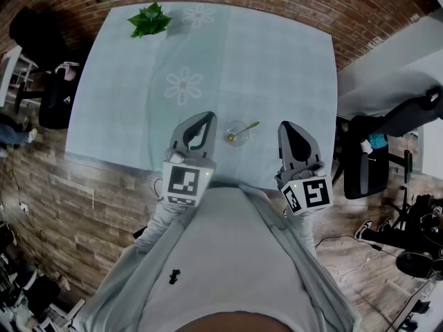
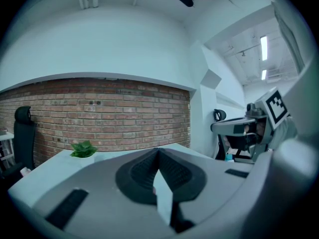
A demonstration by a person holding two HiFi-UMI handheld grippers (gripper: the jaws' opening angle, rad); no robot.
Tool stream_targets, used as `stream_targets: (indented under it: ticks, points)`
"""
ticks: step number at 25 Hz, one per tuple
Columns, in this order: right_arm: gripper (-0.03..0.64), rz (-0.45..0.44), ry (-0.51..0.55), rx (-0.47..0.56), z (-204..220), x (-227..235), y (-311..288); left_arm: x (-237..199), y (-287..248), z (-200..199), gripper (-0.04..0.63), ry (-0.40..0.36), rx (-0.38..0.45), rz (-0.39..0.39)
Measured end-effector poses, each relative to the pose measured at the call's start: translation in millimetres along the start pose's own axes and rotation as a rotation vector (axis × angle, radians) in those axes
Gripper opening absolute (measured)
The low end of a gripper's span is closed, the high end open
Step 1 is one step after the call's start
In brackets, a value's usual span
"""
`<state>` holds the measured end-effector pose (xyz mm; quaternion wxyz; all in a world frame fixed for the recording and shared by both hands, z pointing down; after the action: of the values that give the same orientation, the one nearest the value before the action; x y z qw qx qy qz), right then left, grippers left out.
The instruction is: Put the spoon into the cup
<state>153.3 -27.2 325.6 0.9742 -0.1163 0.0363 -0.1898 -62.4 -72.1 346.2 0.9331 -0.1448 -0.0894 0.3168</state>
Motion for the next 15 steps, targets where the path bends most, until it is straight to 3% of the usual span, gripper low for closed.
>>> stream_targets:
  ticks: [15]
  points:
    - [0.016, 0.006, -0.020, -0.010, 3.1, -5.1, 0.0, -7.4, 4.8, 5.4, 0.018, 0.010, -0.009, -0.013]
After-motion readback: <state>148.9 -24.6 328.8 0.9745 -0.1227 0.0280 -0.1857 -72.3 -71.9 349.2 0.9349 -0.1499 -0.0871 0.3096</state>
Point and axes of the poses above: the fingertips, and each gripper's own axes: y backward along the fingers, x to its right, z out of its underside, the point moved 7 cm from there along y, backward along the fingers, and after that the axes turned 8 degrees about -x, right-handed, at the moved point
